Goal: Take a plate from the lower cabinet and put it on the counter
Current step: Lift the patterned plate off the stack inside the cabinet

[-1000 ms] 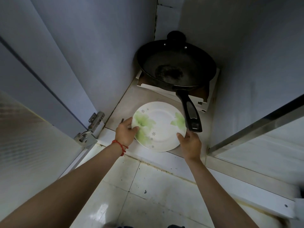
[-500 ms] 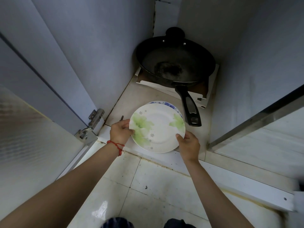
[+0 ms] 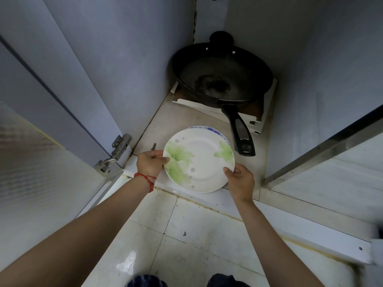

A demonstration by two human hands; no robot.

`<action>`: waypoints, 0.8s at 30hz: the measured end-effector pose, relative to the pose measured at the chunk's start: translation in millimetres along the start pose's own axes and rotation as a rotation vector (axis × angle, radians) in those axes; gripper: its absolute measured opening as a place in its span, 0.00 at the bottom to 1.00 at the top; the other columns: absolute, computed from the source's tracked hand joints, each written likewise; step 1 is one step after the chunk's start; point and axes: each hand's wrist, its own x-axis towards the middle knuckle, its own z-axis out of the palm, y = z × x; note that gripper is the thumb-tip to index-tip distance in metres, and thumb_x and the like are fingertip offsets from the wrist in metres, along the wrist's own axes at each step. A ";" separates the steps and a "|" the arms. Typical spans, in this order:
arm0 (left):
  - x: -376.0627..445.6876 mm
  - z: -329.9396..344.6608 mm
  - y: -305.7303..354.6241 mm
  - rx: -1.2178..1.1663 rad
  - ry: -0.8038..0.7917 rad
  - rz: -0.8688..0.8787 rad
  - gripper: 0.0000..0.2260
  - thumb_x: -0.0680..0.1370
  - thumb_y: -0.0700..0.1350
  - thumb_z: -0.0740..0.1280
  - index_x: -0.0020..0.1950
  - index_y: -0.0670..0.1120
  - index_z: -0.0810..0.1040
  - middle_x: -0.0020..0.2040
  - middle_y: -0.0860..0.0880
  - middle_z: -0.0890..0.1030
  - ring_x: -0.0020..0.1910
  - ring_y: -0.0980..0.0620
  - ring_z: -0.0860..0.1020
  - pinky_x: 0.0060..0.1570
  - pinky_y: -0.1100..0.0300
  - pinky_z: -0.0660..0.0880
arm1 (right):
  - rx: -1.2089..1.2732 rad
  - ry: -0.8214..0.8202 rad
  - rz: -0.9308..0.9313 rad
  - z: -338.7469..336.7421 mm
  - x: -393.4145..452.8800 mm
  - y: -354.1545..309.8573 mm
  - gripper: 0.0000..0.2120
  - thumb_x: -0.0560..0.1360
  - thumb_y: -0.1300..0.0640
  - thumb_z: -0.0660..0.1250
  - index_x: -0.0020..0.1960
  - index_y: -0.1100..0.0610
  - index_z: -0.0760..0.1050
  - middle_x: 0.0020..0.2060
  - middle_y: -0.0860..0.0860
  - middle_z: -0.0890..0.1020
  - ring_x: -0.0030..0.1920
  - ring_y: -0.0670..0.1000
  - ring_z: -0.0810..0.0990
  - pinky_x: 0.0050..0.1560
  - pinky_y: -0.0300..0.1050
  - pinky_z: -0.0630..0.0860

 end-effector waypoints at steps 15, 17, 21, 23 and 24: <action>-28.3 -32.9 4.3 -0.125 -0.020 0.001 0.11 0.70 0.28 0.66 0.52 0.33 0.76 0.41 0.43 0.80 0.37 0.48 0.79 0.29 0.66 0.79 | 0.104 -0.002 0.017 -3.5 -18.9 -22.8 0.05 0.70 0.64 0.70 0.45 0.64 0.80 0.38 0.55 0.82 0.41 0.52 0.80 0.48 0.46 0.77; -33.6 -40.9 5.4 -0.130 -0.018 0.007 0.12 0.70 0.28 0.66 0.53 0.32 0.75 0.41 0.43 0.80 0.38 0.47 0.79 0.31 0.66 0.79 | 0.124 -0.018 0.025 -3.3 -23.2 -28.6 0.04 0.70 0.64 0.71 0.44 0.64 0.80 0.38 0.55 0.82 0.41 0.53 0.80 0.46 0.44 0.77; -45.4 -57.1 9.5 -0.141 -0.010 0.024 0.12 0.70 0.28 0.67 0.52 0.33 0.76 0.41 0.44 0.80 0.39 0.47 0.79 0.33 0.65 0.80 | 0.161 -0.064 0.031 -3.8 -32.7 -39.5 0.03 0.70 0.65 0.71 0.43 0.62 0.80 0.38 0.54 0.82 0.38 0.50 0.79 0.40 0.34 0.77; -52.8 -64.5 12.1 -0.139 -0.007 0.041 0.11 0.69 0.28 0.67 0.51 0.34 0.77 0.40 0.45 0.81 0.39 0.48 0.80 0.32 0.65 0.80 | 0.181 -0.090 0.052 -5.8 -38.9 -44.6 0.04 0.70 0.64 0.71 0.45 0.62 0.80 0.39 0.55 0.82 0.39 0.50 0.80 0.44 0.39 0.78; -56.8 -68.1 13.3 -0.132 -0.001 0.055 0.11 0.69 0.28 0.67 0.51 0.35 0.77 0.40 0.45 0.81 0.39 0.49 0.80 0.32 0.66 0.80 | 0.189 -0.100 0.061 -7.1 -42.1 -47.2 0.05 0.70 0.64 0.71 0.46 0.62 0.80 0.40 0.55 0.82 0.40 0.52 0.80 0.46 0.43 0.78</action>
